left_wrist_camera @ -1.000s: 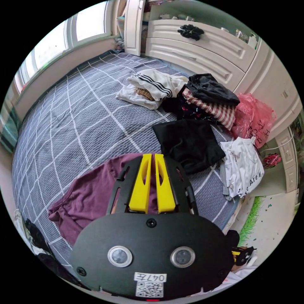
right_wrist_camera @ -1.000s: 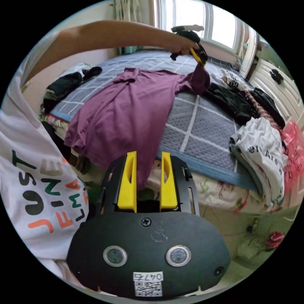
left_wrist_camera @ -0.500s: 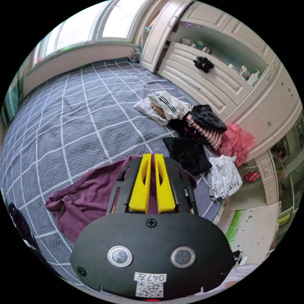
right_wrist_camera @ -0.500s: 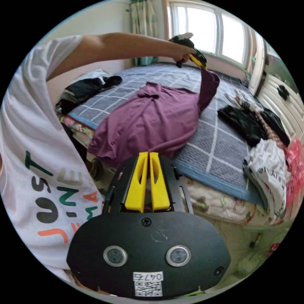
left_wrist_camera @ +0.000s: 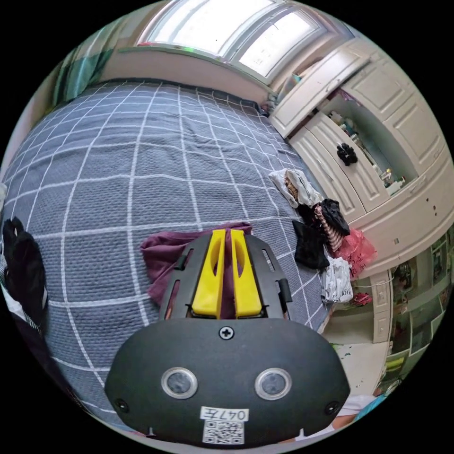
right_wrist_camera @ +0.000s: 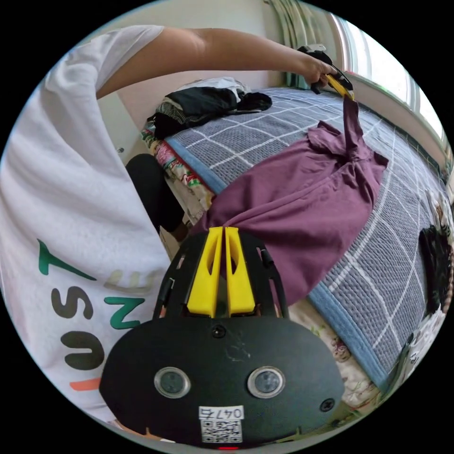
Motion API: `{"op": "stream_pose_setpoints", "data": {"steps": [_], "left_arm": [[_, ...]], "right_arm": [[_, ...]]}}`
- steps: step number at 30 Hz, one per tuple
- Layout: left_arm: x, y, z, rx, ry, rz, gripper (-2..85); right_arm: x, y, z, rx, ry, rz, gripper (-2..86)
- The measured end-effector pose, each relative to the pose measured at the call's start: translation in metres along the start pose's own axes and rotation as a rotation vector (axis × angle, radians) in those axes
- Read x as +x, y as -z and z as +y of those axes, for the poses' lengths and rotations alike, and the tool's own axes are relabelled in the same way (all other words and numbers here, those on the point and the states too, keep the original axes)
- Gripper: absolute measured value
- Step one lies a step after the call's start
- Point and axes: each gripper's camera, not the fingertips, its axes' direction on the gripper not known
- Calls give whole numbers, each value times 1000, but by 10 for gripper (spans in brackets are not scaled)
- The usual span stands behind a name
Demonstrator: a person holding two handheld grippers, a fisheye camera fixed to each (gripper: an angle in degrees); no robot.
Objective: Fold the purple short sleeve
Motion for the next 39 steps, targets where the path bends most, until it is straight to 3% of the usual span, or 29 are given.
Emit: {"op": "stream_pose_setpoints", "data": {"steps": [7, 10, 16, 20, 25, 30, 39], "left_arm": [[-38, -2, 4, -24, 24, 28, -5], [-31, -3, -1, -42, -47, -7, -5], [20, -17, -1, -105, -305, 99, -4], [62, -52, 12, -177, -452, -24, 0], [52, -56, 6, -128, -368, -90, 0], [17, -31, 4, -26, -256, -165, -1], [-21, -24, 14, -15, -234, -141, -2]], "right_arm": [[8, -26, -27, -78, 80, -102, 36], [17, -7, -33, 2, 128, -96, 27], [114, 42, -62, 105, 40, 217, 14], [192, 53, -90, 190, -32, 334, 12], [283, 6, -149, 231, -74, 175, 16], [334, -37, -207, 165, -18, 251, 34], [383, -83, -280, 74, 95, 287, 54]]}}
